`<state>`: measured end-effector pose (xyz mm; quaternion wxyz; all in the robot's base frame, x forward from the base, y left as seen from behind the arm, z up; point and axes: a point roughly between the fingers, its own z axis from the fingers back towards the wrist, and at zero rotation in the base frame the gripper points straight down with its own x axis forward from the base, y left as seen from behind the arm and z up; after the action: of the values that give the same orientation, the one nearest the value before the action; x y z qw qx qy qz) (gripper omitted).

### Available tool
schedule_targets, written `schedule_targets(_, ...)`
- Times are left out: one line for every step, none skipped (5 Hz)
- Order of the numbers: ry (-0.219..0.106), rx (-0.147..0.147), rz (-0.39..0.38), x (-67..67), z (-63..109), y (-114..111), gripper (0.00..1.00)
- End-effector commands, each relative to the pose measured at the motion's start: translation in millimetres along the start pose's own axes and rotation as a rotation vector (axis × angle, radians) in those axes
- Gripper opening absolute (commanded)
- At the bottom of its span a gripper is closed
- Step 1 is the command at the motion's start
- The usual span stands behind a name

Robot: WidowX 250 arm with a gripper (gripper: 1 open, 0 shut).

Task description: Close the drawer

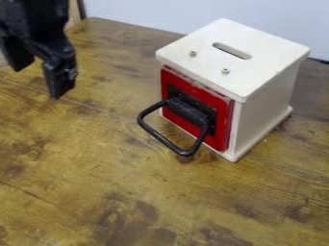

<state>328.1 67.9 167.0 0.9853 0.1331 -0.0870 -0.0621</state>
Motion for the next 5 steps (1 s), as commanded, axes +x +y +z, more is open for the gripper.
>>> schedule_targets(-0.025,0.039,0.008,21.1,7.1,1,1.0)
schedule_targets(-0.031,0.036,0.028,23.5,5.1,3,1.0)
schedule_targets(-0.05,0.029,0.011,20.8,5.0,0,1.0)
schedule_targets(-0.063,0.02,-0.007,17.7,4.2,-3,1.0)
schedule_targets(-0.11,-0.017,-0.069,3.9,-2.5,-4,1.0)
